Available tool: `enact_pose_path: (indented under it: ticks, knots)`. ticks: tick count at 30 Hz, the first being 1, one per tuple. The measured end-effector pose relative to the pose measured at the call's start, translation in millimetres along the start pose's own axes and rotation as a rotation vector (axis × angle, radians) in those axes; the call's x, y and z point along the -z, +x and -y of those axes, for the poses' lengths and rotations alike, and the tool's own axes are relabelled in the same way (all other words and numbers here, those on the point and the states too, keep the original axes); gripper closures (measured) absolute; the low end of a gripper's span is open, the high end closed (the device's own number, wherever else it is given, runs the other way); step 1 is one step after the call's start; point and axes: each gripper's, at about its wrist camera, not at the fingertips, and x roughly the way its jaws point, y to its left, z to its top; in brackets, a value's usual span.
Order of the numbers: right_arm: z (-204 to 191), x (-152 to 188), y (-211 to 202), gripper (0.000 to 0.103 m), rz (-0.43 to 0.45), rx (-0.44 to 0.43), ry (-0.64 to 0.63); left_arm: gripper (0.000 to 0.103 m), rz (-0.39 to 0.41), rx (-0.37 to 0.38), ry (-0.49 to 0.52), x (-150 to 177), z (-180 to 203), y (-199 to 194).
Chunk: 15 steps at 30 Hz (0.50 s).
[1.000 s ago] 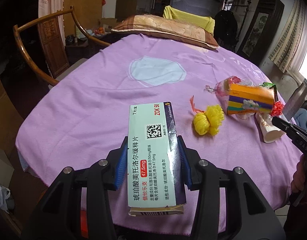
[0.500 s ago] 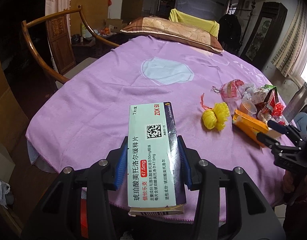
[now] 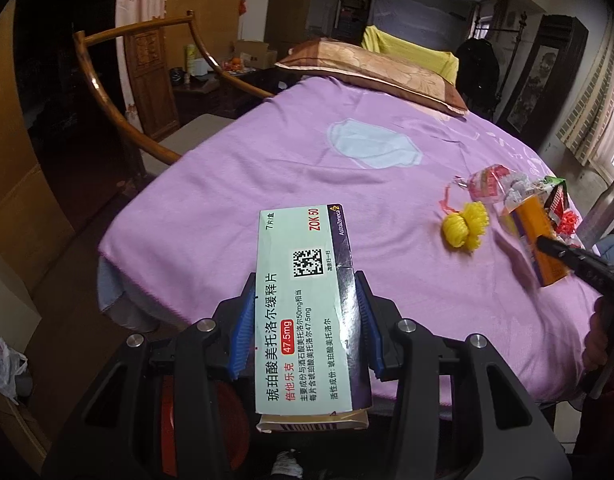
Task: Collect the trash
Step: 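Carry both boxes to the red wastebasket and open both tools to drop them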
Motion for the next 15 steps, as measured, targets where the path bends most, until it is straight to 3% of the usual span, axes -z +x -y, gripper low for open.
enact_pose_path:
  ticks: [5, 15]
  knots:
    - [-26, -13, -14, 0.097, 0.053, -0.036, -0.022, 0.057, 0.003, -0.042, -0.049, 10, -37, -15]
    - [-129, -31, -3, 0.097, 0.013, -0.286, -0.129, 0.053, -0.102, -0.156, -0.147, 47, -121, -17]
